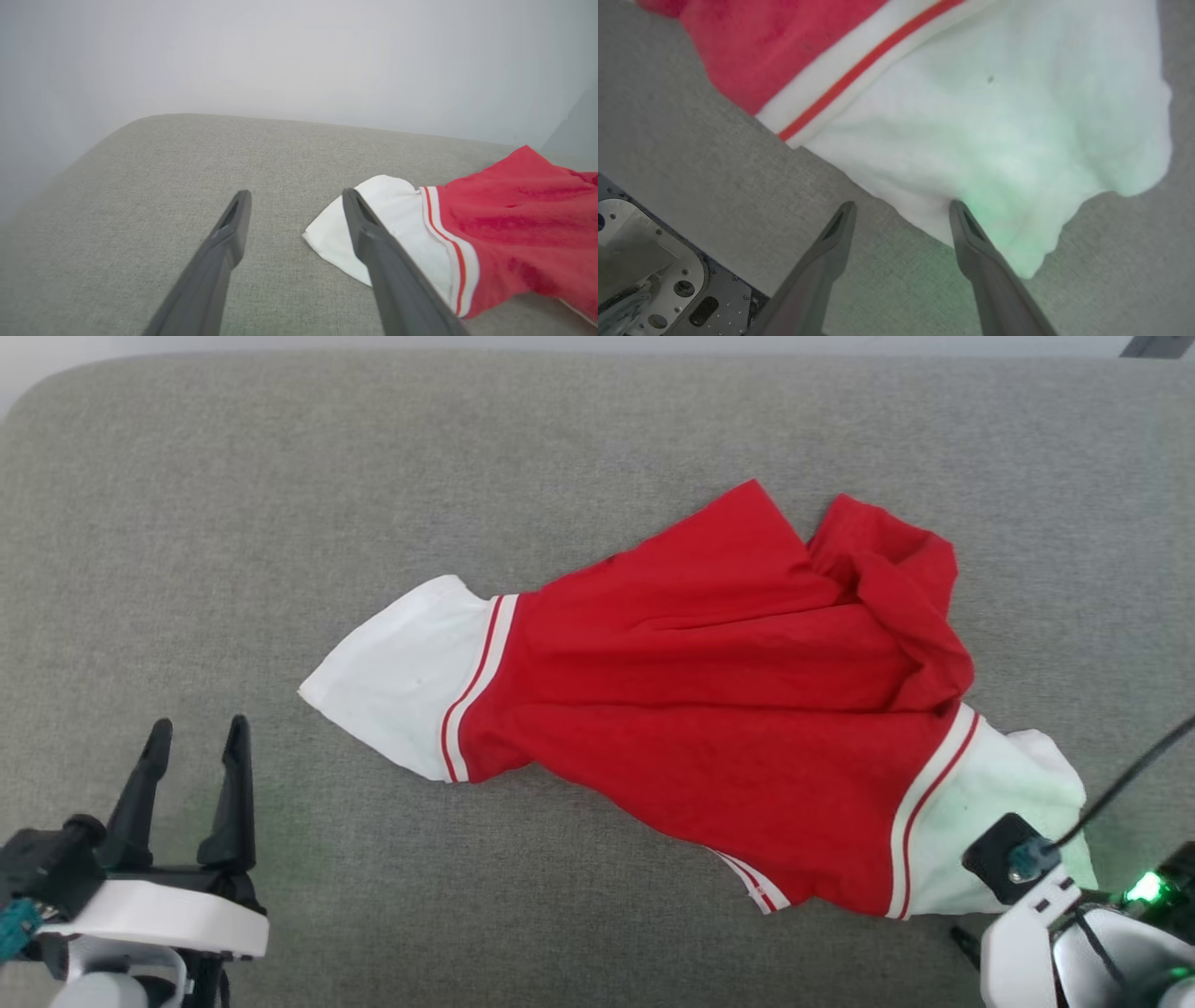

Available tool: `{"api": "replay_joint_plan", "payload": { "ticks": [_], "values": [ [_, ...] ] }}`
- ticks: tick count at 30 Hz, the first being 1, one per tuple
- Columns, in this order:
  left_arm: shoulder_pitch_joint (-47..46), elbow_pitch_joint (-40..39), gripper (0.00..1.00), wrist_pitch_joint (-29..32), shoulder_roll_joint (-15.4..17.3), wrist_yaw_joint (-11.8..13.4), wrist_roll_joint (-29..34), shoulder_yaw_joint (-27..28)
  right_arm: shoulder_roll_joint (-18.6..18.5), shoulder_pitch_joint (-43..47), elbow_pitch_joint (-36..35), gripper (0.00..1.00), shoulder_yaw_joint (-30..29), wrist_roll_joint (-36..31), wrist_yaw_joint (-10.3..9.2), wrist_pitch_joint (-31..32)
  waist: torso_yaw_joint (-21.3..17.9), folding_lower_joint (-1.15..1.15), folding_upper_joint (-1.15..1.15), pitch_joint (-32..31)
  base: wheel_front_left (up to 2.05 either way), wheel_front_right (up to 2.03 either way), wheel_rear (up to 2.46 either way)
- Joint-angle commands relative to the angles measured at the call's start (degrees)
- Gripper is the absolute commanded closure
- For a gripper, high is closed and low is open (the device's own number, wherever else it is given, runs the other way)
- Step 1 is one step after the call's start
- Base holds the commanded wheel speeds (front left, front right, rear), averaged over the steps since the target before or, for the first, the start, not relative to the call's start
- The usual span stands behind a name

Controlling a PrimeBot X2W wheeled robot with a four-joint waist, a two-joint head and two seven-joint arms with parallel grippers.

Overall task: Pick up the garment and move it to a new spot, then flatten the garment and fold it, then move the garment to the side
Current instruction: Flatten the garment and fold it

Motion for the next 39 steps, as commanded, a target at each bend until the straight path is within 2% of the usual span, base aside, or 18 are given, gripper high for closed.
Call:
{"api": "replay_joint_plan", "payload": {
  "ticks": [1,6,7,8,9,10,15,19,21,24,27,31,32,35,39],
  "values": [
    [0.17,-0.43,0.00,-0.28,-0.34,-0.33,0.60,0.38,-0.18,-0.85,0.63,0.00,0.23,-0.62,-0.14,-0.30,0.27,0.00,0.00,0.26,0.00,0.00,0.00],
    [0.78,-1.10,0.00,-0.28,-0.47,-0.40,1.73,-0.59,1.67,-3.41,5.03,0.00,2.03,-3.04,-0.17,-2.04,0.43,0.00,0.00,1.03,0.00,0.00,0.00],
    [0.65,-1.19,0.00,-0.29,-0.13,-0.39,1.39,-0.77,1.94,-3.86,5.91,0.10,2.19,-3.87,-0.21,-2.57,0.43,0.00,0.00,1.10,0.00,0.00,0.00],
    [0.44,-1.22,0.00,-0.28,-0.02,-0.27,0.33,-1.01,2.45,-4.31,6.71,0.40,2.01,-4.69,-0.23,-3.26,0.39,0.00,0.00,1.15,0.00,0.00,0.00],
    [0.17,-1.20,0.00,-0.28,0.64,-0.27,0.42,-1.51,2.75,-4.53,7.56,0.63,2.05,-5.15,-0.23,-3.58,0.33,0.00,0.00,1.17,0.00,0.00,0.00],
    [-0.18,-1.15,0.00,-0.28,1.51,-0.28,0.66,-2.01,3.11,-4.59,8.28,0.98,2.29,-5.53,-0.23,-3.71,0.23,0.00,0.00,1.16,0.00,0.00,0.00],
    [-3.38,-2.58,0.00,-0.28,7.01,-0.29,-1.17,-5.86,4.68,-4.73,9.91,1.00,2.32,-6.75,-0.21,-4.49,-0.67,0.00,0.00,1.05,0.00,0.00,0.00],
    [-6.94,-4.10,0.00,-0.21,15.01,-0.29,-6.83,-13.64,5.51,-6.08,9.81,1.00,3.26,-7.74,-0.21,-4.59,-2.05,0.00,0.00,1.21,0.00,0.00,0.00],
    [-9.83,-4.20,0.00,3.86,21.15,-0.29,-11.28,-19.95,5.95,-7.12,9.63,1.00,3.86,-7.92,-0.21,-4.74,-2.64,0.00,0.00,1.53,0.00,0.00,0.00],
    [-14.48,-4.90,0.00,15.83,27.96,-0.28,-21.48,-29.90,6.80,-8.77,9.70,1.00,5.21,-8.34,-0.20,-4.71,-3.39,0.00,0.00,2.01,0.00,0.00,0.00],
    [-19.77,-4.87,0.00,25.59,32.35,-0.26,-32.03,-35.31,8.03,-10.21,9.79,1.00,6.52,-9.05,-0.19,-4.88,-4.18,0.00,0.00,2.43,0.00,0.00,0.00],
    [-25.28,-2.37,0.00,35.46,34.65,-0.28,-40.96,-40.23,9.46,-11.66,10.59,1.00,8.11,-9.69,-0.09,-5.13,-5.11,0.00,0.00,3.19,0.00,0.00,0.00],
    [-25.28,-2.37,0.00,35.46,34.65,-0.28,-40.96,-40.23,9.46,-11.66,10.59,1.00,8.11,-9.69,-0.09,-5.13,-5.11,0.00,0.00,3.19,0.00,0.00,0.00],
    [-28.34,0.14,0.00,40.60,35.22,-0.28,-44.27,-42.71,10.21,-12.63,11.28,1.00,9.07,-9.85,-0.09,-5.28,-5.81,0.00,0.00,3.91,0.00,0.00,0.00],
    [-30.82,3.64,0.00,43.86,34.35,-0.27,-46.22,-46.04,11.07,-13.62,12.21,1.00,9.62,-10.32,-0.09,-5.46,-6.55,0.00,0.00,5.01,0.00,0.00,0.00]
  ]
}}
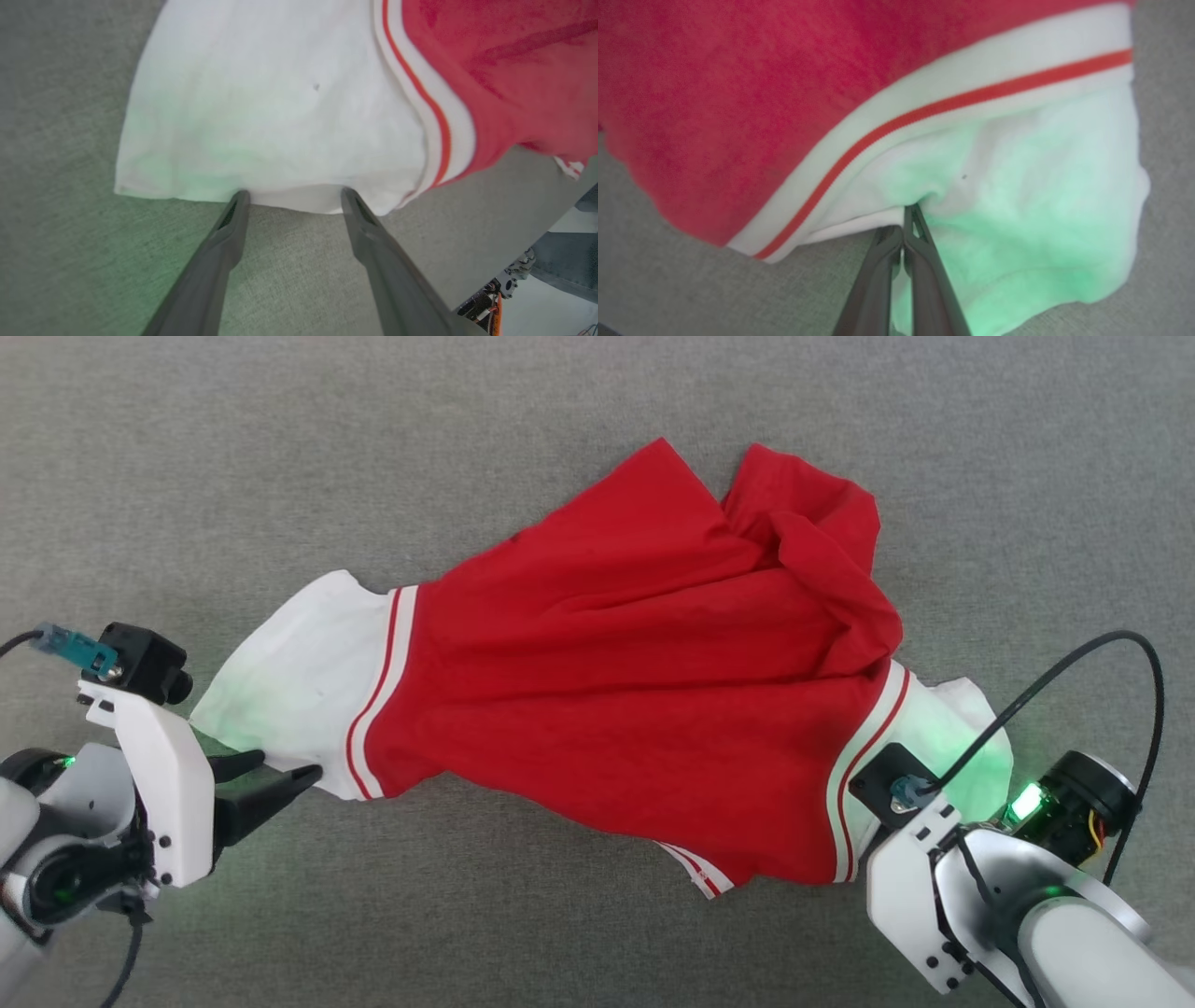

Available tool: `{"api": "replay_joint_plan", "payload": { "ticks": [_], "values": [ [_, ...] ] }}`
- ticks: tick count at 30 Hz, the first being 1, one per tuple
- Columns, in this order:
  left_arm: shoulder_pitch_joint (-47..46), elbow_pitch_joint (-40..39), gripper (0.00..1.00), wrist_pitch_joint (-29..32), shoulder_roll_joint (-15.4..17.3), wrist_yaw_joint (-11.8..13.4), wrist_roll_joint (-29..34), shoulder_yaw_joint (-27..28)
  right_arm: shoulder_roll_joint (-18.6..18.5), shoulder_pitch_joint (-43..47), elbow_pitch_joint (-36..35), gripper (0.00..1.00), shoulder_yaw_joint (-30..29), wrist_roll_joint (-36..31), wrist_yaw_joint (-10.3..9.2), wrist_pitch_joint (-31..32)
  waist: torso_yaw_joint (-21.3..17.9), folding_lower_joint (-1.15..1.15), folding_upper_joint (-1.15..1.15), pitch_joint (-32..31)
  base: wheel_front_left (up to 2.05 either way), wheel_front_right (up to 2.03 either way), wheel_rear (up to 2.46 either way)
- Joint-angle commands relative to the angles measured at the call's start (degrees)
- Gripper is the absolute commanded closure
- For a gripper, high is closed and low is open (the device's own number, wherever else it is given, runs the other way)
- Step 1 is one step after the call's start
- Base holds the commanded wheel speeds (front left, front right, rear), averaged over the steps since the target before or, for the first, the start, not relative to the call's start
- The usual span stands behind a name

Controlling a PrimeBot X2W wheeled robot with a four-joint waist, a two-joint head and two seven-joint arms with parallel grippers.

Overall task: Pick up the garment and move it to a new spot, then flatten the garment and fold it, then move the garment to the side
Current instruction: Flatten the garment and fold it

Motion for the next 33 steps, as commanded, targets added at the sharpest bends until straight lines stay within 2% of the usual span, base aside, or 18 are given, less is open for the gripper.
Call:
{"api": "replay_joint_plan", "payload": {
  "ticks": [1,9,10,11,12,18,22,33],
  "values": [
    [-0.91,1.11,0.00,0.73,-0.49,0.13,-0.70,-0.84,1.41,-0.51,2.12,1.00,1.11,-0.28,-0.02,-0.30,-0.38,0.00,0.00,0.62,0.00,0.00,0.00],
    [-3.81,8.16,0.00,3.91,-5.45,0.21,-3.50,-7.10,2.97,-2.38,3.27,1.00,1.70,-1.14,-0.02,-1.02,-1.57,0.00,0.00,2.49,0.00,0.00,0.00],
    [-4.10,8.33,0.18,4.02,-5.88,0.21,-4.10,-7.63,3.25,-2.68,3.35,1.00,1.82,-1.28,-0.02,-1.23,-1.73,0.00,0.00,2.60,0.00,0.00,0.00],
    [-4.37,8.41,0.62,4.09,-6.26,0.20,-4.50,-8.10,3.45,-2.92,3.45,1.00,1.93,-1.36,-0.02,-1.32,-1.89,0.00,0.00,2.66,0.00,0.00,0.00],
    [-4.75,8.17,1.00,3.89,-6.52,0.19,-4.74,-8.58,3.53,-3.00,3.59,1.00,1.98,-1.41,-0.02,-1.41,-2.00,0.00,0.00,2.68,0.00,0.00,0.00],
    [-6.19,6.78,1.00,-0.69,-5.14,0.13,-8.02,-8.55,3.71,-2.71,2.41,1.00,-0.06,-1.65,-0.08,-4.23,-2.59,0.00,0.00,1.56,0.00,0.00,0.00],
    [-6.05,4.53,1.00,-5.13,-2.50,0.13,-9.45,-7.18,2.82,-1.78,-0.08,1.00,-2.66,-2.42,-0.08,-6.67,-2.71,0.00,0.00,0.19,0.00,0.00,0.00],
    [-3.87,-6.74,1.00,-18.64,1.68,0.13,-14.25,-1.64,3.15,1.76,-12.43,1.00,-14.28,-2.59,-0.08,-10.94,-2.03,0.00,0.00,-2.12,0.00,0.00,0.00]
  ]
}}
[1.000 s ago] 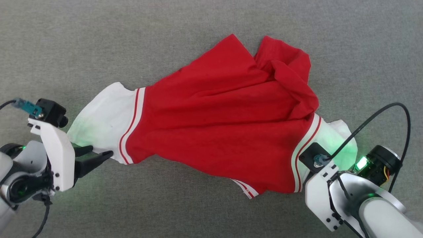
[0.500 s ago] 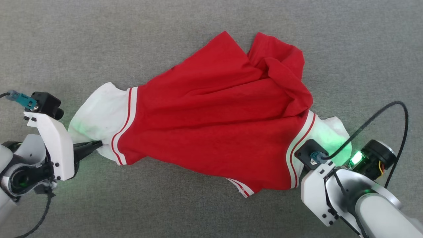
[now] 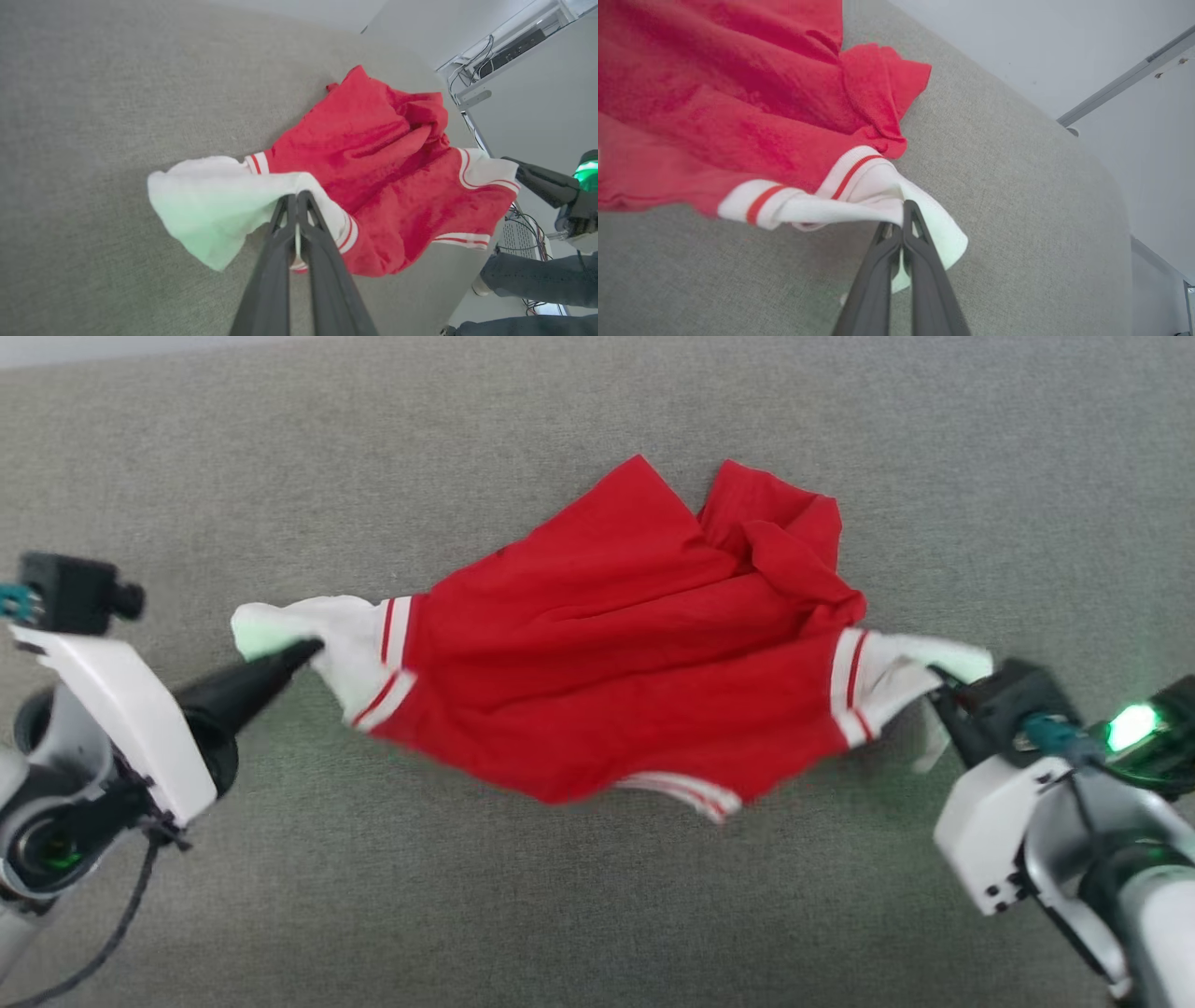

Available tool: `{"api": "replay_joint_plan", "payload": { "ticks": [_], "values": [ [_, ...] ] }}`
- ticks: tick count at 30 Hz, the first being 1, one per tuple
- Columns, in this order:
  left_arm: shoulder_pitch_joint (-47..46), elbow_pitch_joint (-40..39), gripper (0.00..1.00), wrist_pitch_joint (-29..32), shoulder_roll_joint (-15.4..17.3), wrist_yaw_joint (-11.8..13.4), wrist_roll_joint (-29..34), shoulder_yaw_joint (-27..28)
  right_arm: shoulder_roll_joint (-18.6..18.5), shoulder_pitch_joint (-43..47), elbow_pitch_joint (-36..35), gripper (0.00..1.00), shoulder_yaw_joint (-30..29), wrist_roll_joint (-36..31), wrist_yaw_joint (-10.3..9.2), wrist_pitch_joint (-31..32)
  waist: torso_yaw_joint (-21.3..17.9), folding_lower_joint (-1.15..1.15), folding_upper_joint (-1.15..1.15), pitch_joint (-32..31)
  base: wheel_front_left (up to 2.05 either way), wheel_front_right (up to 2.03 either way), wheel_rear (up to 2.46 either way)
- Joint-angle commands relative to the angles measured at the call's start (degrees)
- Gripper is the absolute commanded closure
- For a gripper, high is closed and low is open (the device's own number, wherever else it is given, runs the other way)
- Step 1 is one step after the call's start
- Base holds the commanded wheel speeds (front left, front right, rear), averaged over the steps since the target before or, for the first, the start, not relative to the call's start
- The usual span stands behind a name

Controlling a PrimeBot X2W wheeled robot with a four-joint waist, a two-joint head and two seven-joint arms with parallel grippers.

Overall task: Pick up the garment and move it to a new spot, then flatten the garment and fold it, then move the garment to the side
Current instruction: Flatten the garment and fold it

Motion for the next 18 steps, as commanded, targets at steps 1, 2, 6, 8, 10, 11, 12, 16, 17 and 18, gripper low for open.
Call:
{"api": "replay_joint_plan", "payload": {
  "ticks": [1,2,6,8,10,11,12,16,17,18],
  "values": [
    [0.59,-0.88,1.00,-1.55,-0.13,0.13,-1.06,0.75,-0.06,0.24,-1.31,1.00,-1.34,0.28,-0.13,-0.48,0.32,0.00,0.00,0.08,0.00,0.00,0.00],
    [0.42,-1.47,1.00,-2.42,-0.15,0.13,-1.16,1.17,0.14,0.05,-2.12,1.00,-2.05,0.44,-0.13,-0.53,0.47,0.00,0.00,0.17,0.00,0.00,0.00],
    [-0.88,-1.28,1.00,-5.13,-0.40,0.13,-0.93,2.58,0.81,-2.58,-3.00,1.00,-3.89,0.86,-0.13,-1.57,0.50,0.00,0.00,0.75,0.00,0.00,0.00],
    [-2.40,-0.58,1.00,-7.03,-1.16,0.13,-1.06,3.92,1.61,-5.37,-1.72,1.00,-4.95,1.19,-0.13,-2.73,0.28,0.00,0.00,1.41,0.00,0.00,0.00],
    [-4.23,0.44,1.00,-8.30,-2.01,0.13,-1.74,5.34,2.90,-9.08,0.30,1.00,-5.72,1.65,-0.12,-3.93,0.07,0.00,0.00,2.23,0.00,0.00,0.00],
    [-5.59,1.81,1.00,-9.41,-2.58,0.13,-1.99,6.50,3.64,-11.40,1.59,1.00,-6.28,1.85,-0.12,-4.65,0.03,0.00,0.00,2.72,0.00,0.00,0.00],
    [-6.76,3.36,1.00,-10.06,-3.36,0.13,-2.53,7.33,4.31,-13.93,3.00,1.00,-6.87,1.67,-0.13,-5.43,-0.02,0.00,0.00,3.26,0.00,0.00,0.00],
    [-14.02,10.30,1.00,-11.48,-7.20,0.13,-1.89,9.61,8.52,-24.77,11.20,1.00,-8.85,2.01,-0.13,-8.22,-0.41,0.00,0.00,6.07,0.00,0.00,0.00],
    [-16.18,12.26,1.00,-11.89,-8.08,0.13,-1.75,10.32,9.30,-27.67,13.45,1.00,-9.09,1.74,-0.13,-8.69,-0.46,0.00,0.00,6.93,0.00,0.00,0.00],
    [-18.69,14.75,1.00,-12.27,-8.64,0.13,-0.97,10.83,10.37,-31.02,15.99,1.00,-9.53,1.91,-0.12,-9.17,-0.50,0.00,0.00,7.79,0.00,0.00,0.00]
  ]
}}
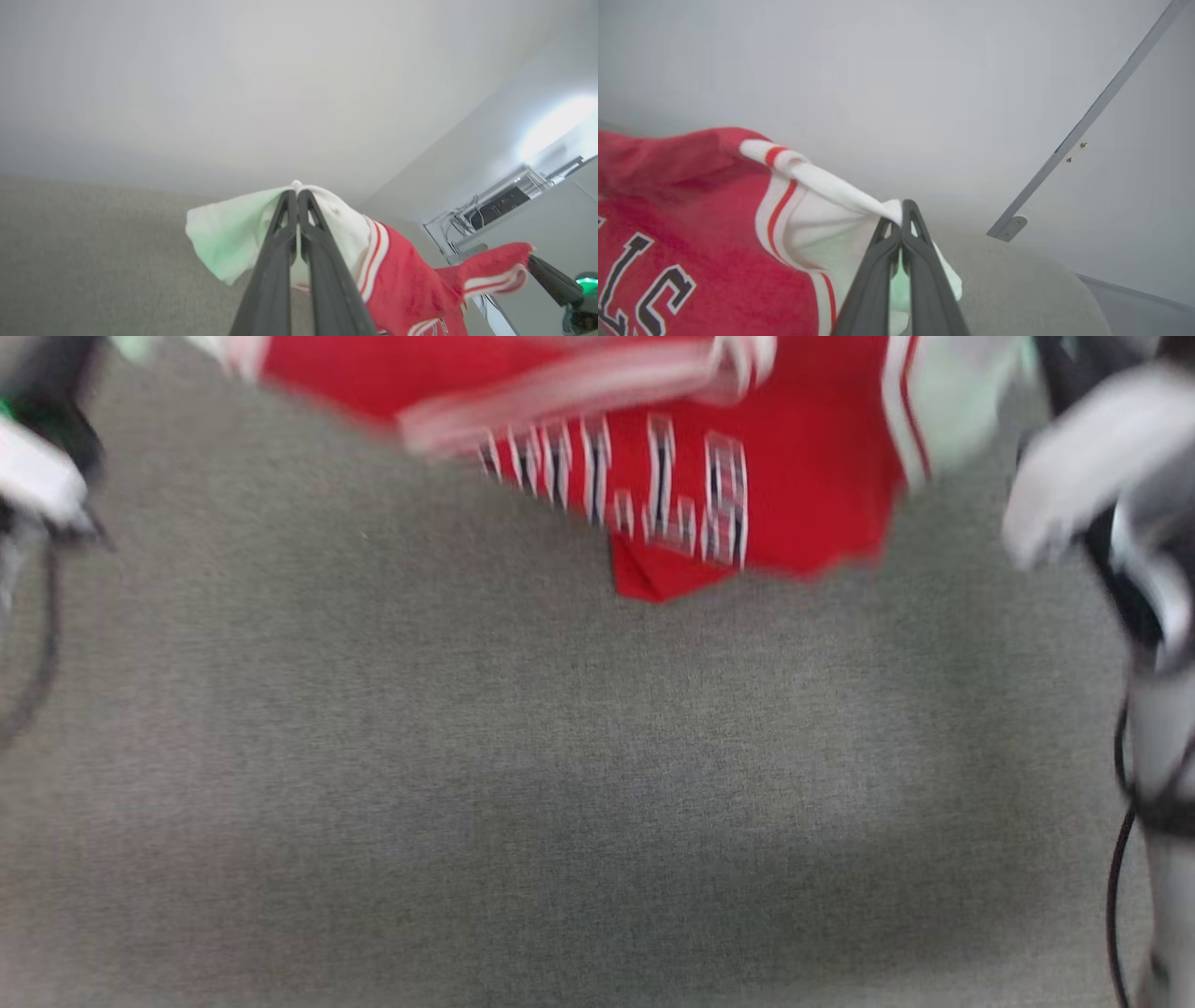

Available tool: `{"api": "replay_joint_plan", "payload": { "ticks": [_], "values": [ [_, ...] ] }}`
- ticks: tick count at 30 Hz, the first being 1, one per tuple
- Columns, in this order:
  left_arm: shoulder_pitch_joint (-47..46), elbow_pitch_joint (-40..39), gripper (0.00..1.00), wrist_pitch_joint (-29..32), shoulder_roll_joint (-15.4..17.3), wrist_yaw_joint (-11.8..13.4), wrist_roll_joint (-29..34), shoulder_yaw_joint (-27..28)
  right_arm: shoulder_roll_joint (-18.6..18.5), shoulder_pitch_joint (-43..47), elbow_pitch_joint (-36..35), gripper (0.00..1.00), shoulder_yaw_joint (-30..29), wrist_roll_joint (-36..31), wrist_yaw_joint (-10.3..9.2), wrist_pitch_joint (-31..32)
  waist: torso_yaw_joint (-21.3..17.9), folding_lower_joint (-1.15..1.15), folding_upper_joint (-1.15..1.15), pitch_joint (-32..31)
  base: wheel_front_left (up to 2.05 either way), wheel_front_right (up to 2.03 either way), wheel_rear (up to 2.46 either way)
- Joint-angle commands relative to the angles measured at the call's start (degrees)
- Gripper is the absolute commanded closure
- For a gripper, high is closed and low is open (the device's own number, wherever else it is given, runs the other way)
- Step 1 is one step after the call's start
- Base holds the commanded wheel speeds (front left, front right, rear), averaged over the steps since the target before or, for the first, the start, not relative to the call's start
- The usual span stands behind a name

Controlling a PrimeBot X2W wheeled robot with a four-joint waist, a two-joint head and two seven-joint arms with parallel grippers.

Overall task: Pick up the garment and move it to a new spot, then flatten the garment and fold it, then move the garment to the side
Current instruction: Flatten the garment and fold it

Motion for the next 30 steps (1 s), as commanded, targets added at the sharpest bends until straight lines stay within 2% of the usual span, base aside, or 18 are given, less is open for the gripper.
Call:
{"api": "replay_joint_plan", "payload": {
  "ticks": [1,6,10,17,20,24,30],
  "values": [
    [-2.43,1.57,1.00,-0.61,-0.02,0.13,1.32,0.72,0.66,-2.80,1.29,1.00,-0.42,-0.37,-0.12,-0.63,-0.28,0.00,0.00,1.99,0.00,0.00,0.00],
    [-16.28,12.49,1.00,-4.06,-3.87,0.13,4.46,2.80,4.11,-19.66,11.88,1.00,-4.23,-3.88,-0.13,-4.25,-0.44,0.00,0.00,4.77,0.00,0.00,0.00],
    [-26.36,17.02,1.00,-6.77,-5.72,0.13,6.64,3.32,6.31,-31.39,18.37,1.00,-7.87,-9.01,-0.13,-8.07,-0.21,0.00,0.00,5.22,0.00,0.00,0.00],
    [-35.30,20.19,1.00,-9.53,-8.69,0.14,4.42,5.33,8.91,-42.26,26.68,1.00,-14.74,-16.51,-0.14,-15.24,0.49,0.00,0.00,3.78,0.00,0.00,0.00],
    [-32.89,19.15,1.00,-7.64,-8.53,0.14,3.37,4.22,9.34,-41.63,30.12,1.00,-15.27,-18.42,-0.14,-17.18,0.68,0.00,0.00,3.04,0.00,0.00,0.00],
    [-25.88,16.70,1.00,-5.92,-7.28,0.13,0.94,2.70,9.26,-36.10,34.59,1.00,-13.58,-19.21,-0.13,-18.44,1.08,0.00,0.00,1.99,0.00,0.00,0.00],
    [-11.78,10.61,1.00,-5.17,-5.21,0.13,-2.87,1.22,7.89,-26.25,36.36,1.00,-10.95,-17.04,-0.13,-19.05,1.62,0.00,0.00,0.51,0.00,0.00,0.00]
  ]
}}
